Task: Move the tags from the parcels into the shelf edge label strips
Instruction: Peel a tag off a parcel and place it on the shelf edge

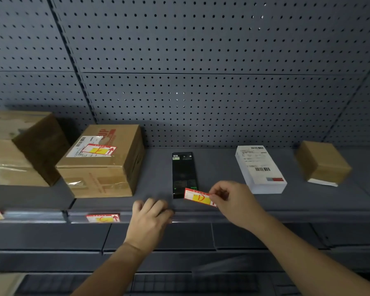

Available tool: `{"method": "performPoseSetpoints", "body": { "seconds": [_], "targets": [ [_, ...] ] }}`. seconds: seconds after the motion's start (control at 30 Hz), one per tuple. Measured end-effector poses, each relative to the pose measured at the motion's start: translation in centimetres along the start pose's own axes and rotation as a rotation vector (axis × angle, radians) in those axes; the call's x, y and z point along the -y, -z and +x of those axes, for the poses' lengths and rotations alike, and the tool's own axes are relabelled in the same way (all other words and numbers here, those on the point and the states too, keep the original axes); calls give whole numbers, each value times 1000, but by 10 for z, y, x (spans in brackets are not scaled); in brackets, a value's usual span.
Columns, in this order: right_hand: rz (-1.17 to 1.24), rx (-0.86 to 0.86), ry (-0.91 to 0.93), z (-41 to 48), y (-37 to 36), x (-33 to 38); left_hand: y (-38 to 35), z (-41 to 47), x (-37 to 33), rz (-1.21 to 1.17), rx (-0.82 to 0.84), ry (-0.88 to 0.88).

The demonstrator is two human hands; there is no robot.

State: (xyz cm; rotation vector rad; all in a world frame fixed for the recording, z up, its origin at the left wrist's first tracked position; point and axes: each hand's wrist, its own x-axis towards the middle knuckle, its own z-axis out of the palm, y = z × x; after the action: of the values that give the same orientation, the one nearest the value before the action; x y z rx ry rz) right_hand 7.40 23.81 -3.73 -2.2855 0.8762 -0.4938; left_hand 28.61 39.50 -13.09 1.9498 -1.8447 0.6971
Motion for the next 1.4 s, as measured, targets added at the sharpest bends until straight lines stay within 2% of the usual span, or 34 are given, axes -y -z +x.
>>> {"method": "performPoseSetpoints", "body": {
  "seconds": [0.4,0.53,0.6,0.73,1.07,1.4],
  "targets": [
    [-19,21,-37,-8,-6,1,-1,-4,-12,5,-8,158],
    [-23,39,-45,-11,-7,1,-8,-10,-16,-25,73,135],
    [-21,44,-50,-13,-7,1,-10,-15,-18,-57,96,145],
    [-30,40,-46,-13,-5,0,-7,-14,-16,-192,36,248],
    [-15,46,-34,-15,-9,3,-11,-11,-14,-237,-1,210],
    [-122,90,85,-6,-30,9,0,-9,-10,-363,98,235]
  ]
}}
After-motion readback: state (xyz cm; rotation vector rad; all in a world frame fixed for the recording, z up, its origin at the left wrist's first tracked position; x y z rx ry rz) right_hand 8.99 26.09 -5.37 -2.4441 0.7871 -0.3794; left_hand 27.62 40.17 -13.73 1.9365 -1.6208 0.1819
